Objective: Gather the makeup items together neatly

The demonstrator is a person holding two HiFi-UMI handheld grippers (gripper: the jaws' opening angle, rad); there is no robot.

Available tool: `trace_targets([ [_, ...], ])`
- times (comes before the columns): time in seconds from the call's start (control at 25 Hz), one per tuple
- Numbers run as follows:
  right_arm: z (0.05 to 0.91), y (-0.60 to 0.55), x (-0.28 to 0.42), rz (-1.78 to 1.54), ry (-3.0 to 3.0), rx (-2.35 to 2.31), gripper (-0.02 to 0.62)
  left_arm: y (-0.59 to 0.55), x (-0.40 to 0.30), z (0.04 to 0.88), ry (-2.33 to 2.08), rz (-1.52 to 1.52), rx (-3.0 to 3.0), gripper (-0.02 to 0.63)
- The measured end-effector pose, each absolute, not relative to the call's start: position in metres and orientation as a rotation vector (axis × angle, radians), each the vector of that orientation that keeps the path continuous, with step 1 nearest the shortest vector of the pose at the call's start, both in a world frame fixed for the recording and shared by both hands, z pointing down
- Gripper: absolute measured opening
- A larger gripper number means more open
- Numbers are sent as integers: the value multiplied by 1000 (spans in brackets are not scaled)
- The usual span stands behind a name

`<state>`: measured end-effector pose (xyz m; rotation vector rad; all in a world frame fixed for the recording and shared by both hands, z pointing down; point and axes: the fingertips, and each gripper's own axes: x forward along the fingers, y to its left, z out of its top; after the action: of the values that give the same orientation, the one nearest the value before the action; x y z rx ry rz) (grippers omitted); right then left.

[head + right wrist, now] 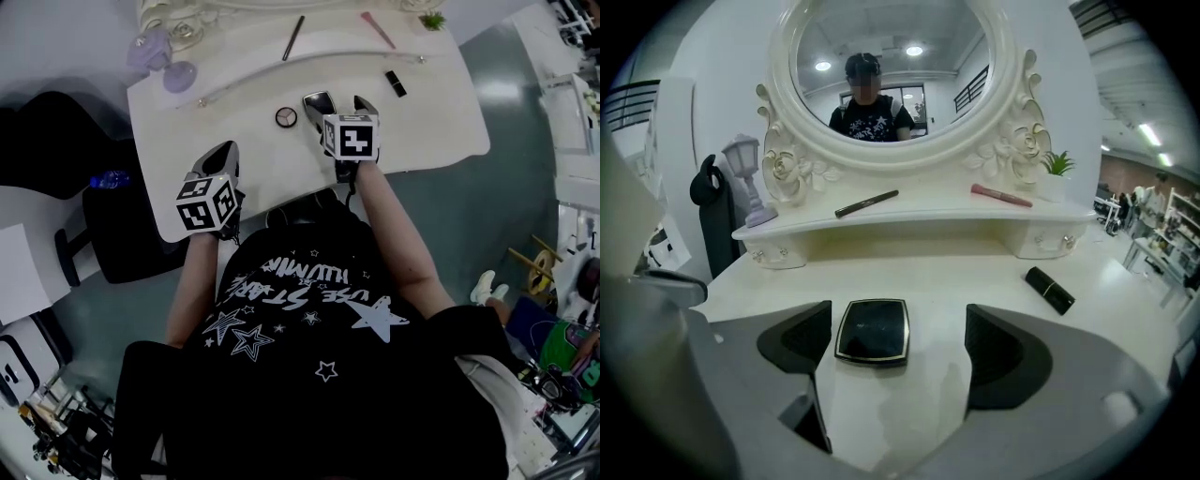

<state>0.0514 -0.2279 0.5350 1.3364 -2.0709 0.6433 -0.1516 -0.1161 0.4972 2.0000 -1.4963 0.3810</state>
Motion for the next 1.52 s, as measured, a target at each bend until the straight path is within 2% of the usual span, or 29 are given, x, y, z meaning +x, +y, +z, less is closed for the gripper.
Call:
trace_targets([
  [1.0,528,-282,193,644,-2049,1394,458,-162,-42,485,-1522,390,2038,2],
  [1.52,561,-313,209,643,-2030,1180,366,-172,-20,496,-1616,372,1907,2],
])
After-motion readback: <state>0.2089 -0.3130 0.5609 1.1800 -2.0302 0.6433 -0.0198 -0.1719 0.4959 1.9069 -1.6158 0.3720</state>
